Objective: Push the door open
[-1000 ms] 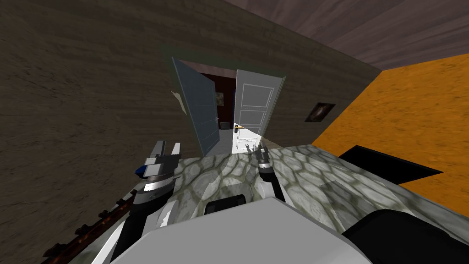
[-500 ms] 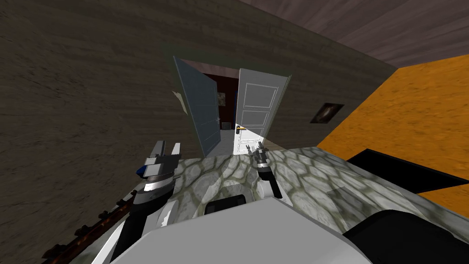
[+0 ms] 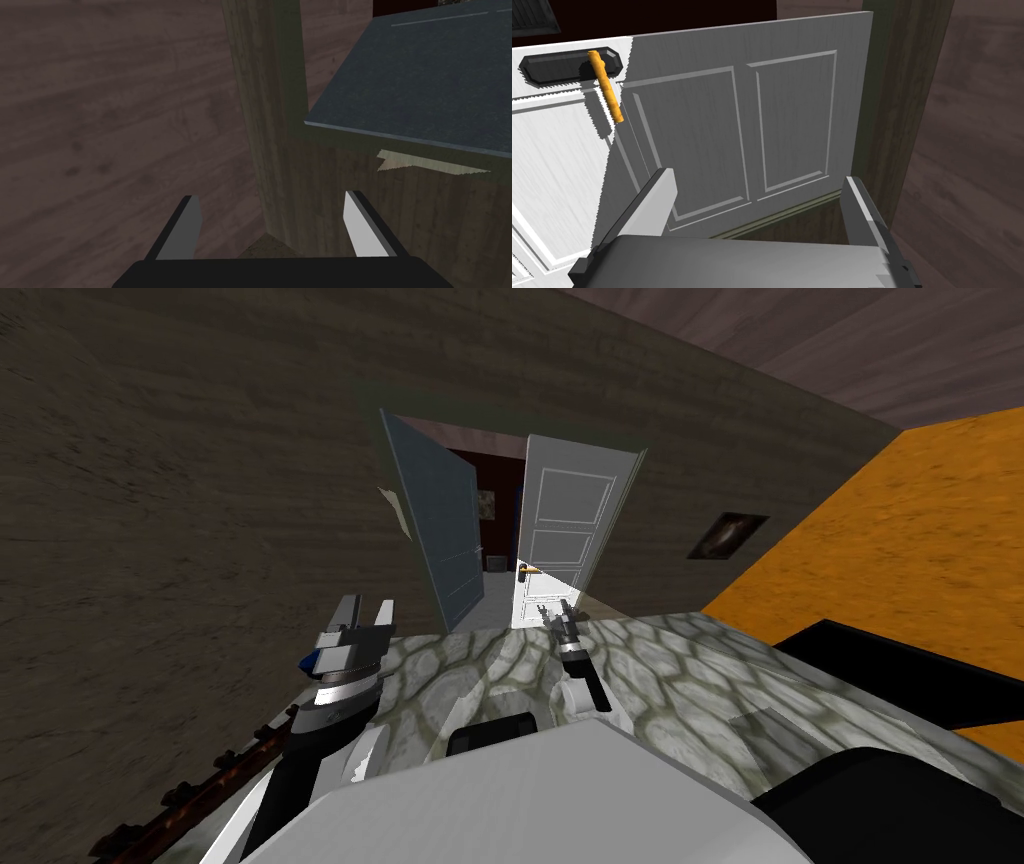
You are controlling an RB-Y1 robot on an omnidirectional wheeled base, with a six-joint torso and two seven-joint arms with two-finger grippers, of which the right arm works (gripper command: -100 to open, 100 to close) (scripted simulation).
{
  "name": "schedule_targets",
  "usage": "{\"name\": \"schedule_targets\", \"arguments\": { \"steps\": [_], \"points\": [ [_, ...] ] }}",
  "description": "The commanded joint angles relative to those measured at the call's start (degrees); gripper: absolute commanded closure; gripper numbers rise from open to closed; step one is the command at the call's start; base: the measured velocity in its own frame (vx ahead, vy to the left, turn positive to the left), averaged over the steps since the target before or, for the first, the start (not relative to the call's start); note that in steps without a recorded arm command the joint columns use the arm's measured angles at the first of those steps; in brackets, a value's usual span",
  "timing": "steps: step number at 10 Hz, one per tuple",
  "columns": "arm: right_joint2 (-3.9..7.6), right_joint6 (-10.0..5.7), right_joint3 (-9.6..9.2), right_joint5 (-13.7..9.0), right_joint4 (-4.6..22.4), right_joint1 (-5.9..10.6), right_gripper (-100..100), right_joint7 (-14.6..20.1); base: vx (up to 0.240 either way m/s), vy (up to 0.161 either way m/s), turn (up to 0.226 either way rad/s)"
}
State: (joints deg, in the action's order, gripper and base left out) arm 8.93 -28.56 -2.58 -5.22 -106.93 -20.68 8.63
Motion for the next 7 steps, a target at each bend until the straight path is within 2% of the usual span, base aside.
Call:
{"name": "schedule_targets", "arguments": {
  "steps": [1,7],
  "points": [
    [0.42,-0.3,0.07,-0.2,1.6,0.68,-100,0.2,0.066,0.002,0.022],
    [4.4,-0.59,0.47,-2.6,11.9,5.83,-100,1.4,0.089,-0.002,0.057]
  ]
}}
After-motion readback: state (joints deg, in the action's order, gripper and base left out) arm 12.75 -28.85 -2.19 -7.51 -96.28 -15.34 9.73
